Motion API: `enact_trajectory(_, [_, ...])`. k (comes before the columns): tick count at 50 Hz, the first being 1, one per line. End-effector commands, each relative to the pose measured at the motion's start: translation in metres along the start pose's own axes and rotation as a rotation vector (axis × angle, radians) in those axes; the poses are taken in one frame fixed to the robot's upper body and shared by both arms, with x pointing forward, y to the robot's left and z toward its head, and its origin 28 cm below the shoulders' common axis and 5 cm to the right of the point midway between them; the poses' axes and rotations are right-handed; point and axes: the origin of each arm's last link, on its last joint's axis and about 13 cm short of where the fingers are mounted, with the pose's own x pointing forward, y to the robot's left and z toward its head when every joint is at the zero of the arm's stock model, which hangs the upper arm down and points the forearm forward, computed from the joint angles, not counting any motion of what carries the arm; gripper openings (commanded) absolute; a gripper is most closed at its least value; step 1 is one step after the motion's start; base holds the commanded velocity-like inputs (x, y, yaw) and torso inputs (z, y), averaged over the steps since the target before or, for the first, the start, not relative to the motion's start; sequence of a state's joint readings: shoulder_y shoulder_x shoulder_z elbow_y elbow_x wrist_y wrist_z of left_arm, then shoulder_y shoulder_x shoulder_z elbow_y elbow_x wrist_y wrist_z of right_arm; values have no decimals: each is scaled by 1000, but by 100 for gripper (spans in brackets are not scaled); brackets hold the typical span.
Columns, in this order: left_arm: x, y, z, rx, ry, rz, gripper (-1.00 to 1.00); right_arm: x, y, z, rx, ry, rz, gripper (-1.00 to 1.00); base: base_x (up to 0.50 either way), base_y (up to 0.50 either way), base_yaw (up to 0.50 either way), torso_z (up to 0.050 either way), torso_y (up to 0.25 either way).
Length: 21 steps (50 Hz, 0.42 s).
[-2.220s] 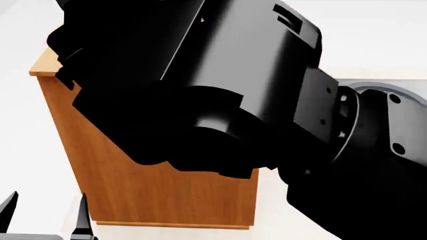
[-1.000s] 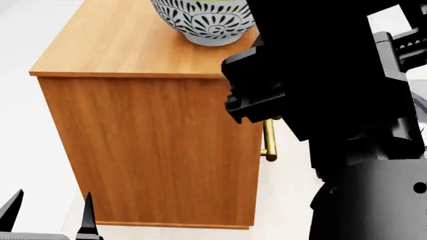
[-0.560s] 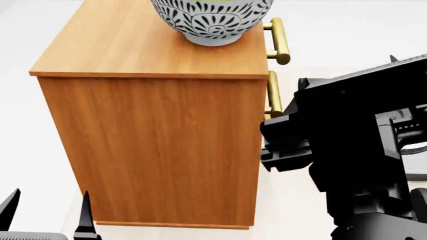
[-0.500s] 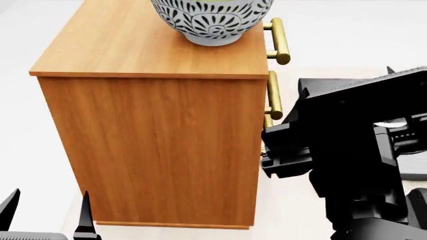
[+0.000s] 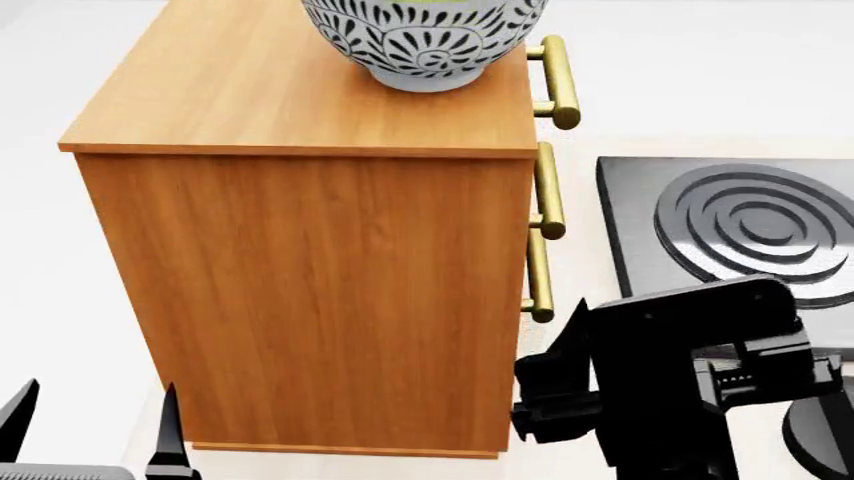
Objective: Put the bowl on the top of the cabinet.
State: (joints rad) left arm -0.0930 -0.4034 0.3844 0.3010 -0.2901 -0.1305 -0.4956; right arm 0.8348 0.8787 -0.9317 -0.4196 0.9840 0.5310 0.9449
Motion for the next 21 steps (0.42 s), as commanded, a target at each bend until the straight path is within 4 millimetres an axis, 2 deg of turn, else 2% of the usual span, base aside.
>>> enact_trajectory(1, [0, 0, -1, 0, 1, 3, 100, 6, 16, -34, 11, 68, 37, 100, 0, 0, 0, 0, 0])
enact_trajectory(21, [0, 0, 0, 3, -1, 2, 100, 7, 22, -42, 11, 85, 55, 100, 0, 0, 0, 0, 0])
